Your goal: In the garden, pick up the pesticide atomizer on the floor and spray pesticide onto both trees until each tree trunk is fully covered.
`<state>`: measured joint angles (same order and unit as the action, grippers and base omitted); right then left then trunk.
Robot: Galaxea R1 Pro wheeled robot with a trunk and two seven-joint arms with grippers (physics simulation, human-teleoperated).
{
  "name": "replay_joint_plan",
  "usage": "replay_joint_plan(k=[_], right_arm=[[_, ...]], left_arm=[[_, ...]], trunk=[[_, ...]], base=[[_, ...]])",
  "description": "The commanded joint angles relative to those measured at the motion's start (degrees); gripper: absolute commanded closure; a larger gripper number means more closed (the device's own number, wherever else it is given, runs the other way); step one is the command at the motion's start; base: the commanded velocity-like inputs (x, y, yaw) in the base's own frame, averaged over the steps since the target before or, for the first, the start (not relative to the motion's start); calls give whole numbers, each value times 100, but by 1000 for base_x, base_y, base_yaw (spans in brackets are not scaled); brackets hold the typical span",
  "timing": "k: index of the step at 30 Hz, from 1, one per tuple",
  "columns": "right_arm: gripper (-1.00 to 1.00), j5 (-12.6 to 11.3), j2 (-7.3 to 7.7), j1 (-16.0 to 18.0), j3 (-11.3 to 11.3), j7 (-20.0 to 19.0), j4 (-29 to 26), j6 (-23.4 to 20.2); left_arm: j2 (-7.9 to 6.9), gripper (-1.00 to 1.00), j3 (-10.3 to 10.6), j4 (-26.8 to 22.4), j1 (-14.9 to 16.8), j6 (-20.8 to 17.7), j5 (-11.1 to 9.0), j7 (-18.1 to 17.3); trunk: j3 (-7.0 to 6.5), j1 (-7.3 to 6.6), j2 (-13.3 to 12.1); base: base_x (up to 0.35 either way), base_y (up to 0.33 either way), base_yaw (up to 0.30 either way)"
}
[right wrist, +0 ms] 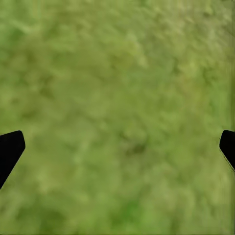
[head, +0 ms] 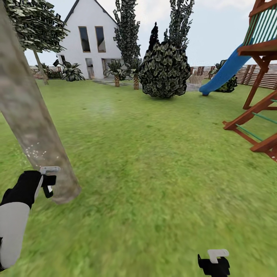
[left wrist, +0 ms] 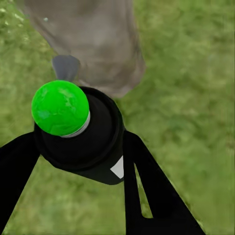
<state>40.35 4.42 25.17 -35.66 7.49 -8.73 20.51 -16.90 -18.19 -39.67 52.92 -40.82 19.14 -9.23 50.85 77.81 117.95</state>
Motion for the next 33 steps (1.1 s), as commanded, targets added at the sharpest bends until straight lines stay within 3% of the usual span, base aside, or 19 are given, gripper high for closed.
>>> replay_joint_plan(k=[1,2,4,5,8,10,11,12,14,18,20,24,28,33], right_arm=[[-100,60,4,6,-38,25,12,23],[-100,60,2,6,-38,25,12,23],[-100,60,3,6,-38,25,12,23],[-100,60,2,6,-38,25,12,23],[-100,60,1,6,-38,25,12,23],[-100,60,2,6,-38,25,12,23],[-100,60,3,6,-38,25,12,23],[-100,60,5,6,-38,25,12,23],[-100,60,3,6,-38,25,13,23],[-100,60,0,6,-38,25,12,23],[-100,60,4,6,-38,20,13,23],[-100,60,1,6,-38,24,12,23],[-100,60,-2,6,-38,24,20,23],[-100,60,-3,6,-38,25,20,23]], left_arm=[[-201,100,-27,21,-13,-1,8,-22],[-388,100,-32,54,-54,11,-1,0],[-492,100,-35,63,-173,28,-16,12],[-467,100,-21,76,-251,41,-23,15],[-70,100,2,46,-287,47,-1,72],[14,100,-33,32,-290,47,-19,165],[-3,100,-57,44,-291,47,-22,176],[-149,100,-221,67,-298,56,-12,177],[-270,100,-333,102,-306,67,-17,167],[29,100,-326,262,-308,99,-10,174],[81,100,-311,246,-308,100,-7,179],[48,100,-349,245,-304,96,1,184],[-98,100,-367,240,-516,118,-6,185],[-21,100,-340,78,-538,271,-46,197]], trunk=[[5,2,2],[5,2,2],[5,2,2],[5,2,2],[5,2,2],[5,2,2],[5,2,2],[5,2,2],[5,2,2],[5,2,2],[5,2,2],[5,2,2],[5,2,2],[5,2,2]], base=[[278,-159,0],[280,-157,0],[276,-161,0],[208,-205,0],[85,-251,111],[13,-270,247],[3,-273,271],[1,-273,275],[8,-274,276],[144,-249,178],[249,-184,24],[298,-61,24],[43,-2,244],[42,0,272]])
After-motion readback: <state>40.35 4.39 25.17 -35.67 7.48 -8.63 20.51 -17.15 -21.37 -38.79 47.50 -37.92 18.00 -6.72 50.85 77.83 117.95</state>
